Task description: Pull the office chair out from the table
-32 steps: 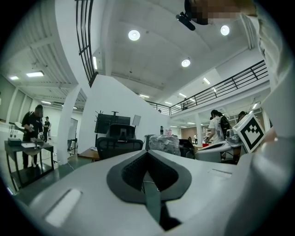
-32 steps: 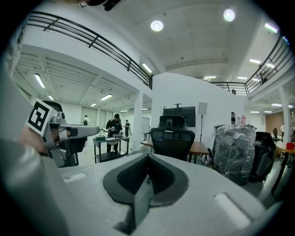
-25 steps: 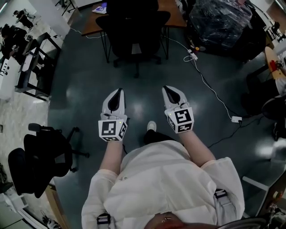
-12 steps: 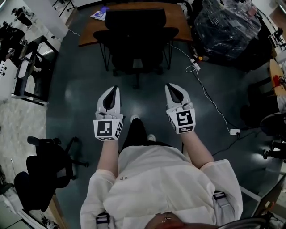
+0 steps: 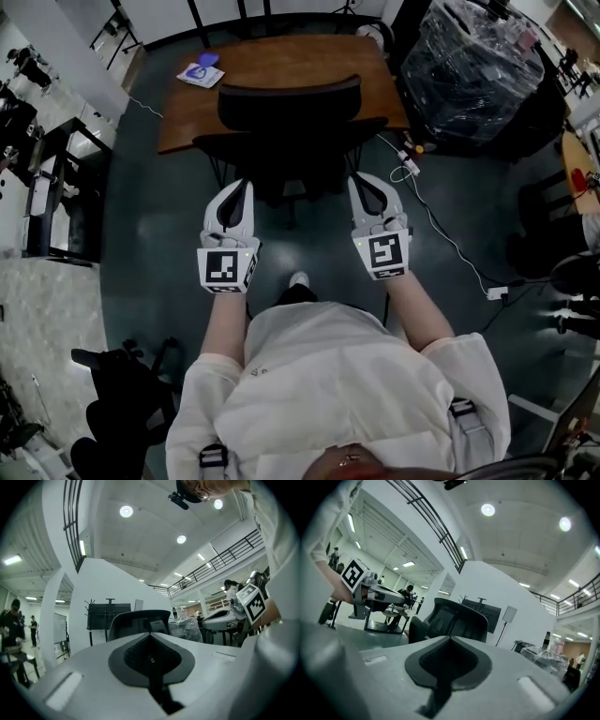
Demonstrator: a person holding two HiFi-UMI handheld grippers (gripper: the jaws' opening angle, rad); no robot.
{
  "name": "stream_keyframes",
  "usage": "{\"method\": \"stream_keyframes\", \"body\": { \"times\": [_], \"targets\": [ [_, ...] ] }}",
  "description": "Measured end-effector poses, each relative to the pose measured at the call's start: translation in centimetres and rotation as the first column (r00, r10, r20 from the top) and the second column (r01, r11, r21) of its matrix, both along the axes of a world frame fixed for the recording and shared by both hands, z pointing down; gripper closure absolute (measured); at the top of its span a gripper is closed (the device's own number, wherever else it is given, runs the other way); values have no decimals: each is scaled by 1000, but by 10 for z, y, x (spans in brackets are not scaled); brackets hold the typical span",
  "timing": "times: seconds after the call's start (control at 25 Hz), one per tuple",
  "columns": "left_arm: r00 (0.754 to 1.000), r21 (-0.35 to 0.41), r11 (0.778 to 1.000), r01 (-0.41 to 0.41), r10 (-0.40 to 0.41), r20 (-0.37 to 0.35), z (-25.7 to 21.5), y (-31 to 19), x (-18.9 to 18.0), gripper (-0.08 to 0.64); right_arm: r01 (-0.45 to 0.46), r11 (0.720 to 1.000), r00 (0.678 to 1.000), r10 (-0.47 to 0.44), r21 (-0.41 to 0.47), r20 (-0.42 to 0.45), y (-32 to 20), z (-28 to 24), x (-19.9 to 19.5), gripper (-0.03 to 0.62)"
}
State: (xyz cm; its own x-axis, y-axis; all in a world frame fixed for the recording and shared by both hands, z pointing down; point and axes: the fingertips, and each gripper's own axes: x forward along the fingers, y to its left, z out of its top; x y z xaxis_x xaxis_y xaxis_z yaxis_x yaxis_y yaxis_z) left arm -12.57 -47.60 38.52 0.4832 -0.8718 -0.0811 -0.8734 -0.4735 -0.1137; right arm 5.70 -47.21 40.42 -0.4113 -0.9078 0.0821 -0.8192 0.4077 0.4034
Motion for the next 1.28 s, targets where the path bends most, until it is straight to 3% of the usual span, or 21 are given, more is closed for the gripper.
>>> {"method": "stream_keyframes", "body": {
  "times": [0.12, 0.16, 0.28, 0.4, 0.48, 0.64, 0.72, 0.92, 0.96, 1.04, 1.12, 1.16, 1.28],
  "targets": [
    [986, 63, 997, -36, 26, 164, -15, -36, 3, 548, -18, 997, 997, 24, 80, -77, -34, -21, -3, 600],
    [974, 82, 995, -57, 37, 224, -20, -48, 6, 507, -17, 995, 995, 28, 101, -100, -45, -28, -4, 568],
    [920, 115, 987, -115, 62, 387, -33, -77, 18, 350, -3, 993, 985, 22, 115, -168, -71, -43, -10, 507],
    [855, 146, 975, -169, 71, 514, -49, -100, 30, 278, 37, 991, 965, -2, 128, -263, -96, -55, -13, 413],
    [784, 150, 968, -202, 68, 617, -56, -114, 40, 240, 67, 988, 947, -18, 141, -321, -113, -60, -12, 366],
    [568, 117, 959, -259, 54, 821, -47, -139, 50, 215, 126, 984, 894, -58, 125, -445, -146, -66, -18, 327],
    [509, 91, 956, -278, 66, 858, -40, -146, 53, 222, 158, 983, 873, -96, 90, -478, -157, -65, -25, 324],
    [424, 30, 953, -302, 106, 899, -27, -160, 60, 303, 238, 971, 817, -182, 33, -547, -172, -57, -44, 324],
    [418, 25, 952, -305, 110, 902, -27, -163, 60, 334, 251, 967, 804, -188, 34, -564, -174, -56, -47, 324],
    [430, 12, 951, -307, 128, 894, -28, -169, 60, 374, 275, 961, 776, -201, 34, -597, -176, -55, -51, 347],
    [435, -17, 948, -319, 162, 886, -28, -172, 58, 361, 291, 956, 727, -197, 35, -657, -176, -52, -52, 384],
    [410, -30, 945, -326, 170, 896, -26, -172, 57, 368, 298, 954, 685, -185, 39, -704, -175, -49, -51, 423],
    [274, -42, 942, -332, 140, 951, -19, -176, 53, 468, 312, 949, 559, -157, 31, -814, -175, -42, -50, 522]
  ]
}}
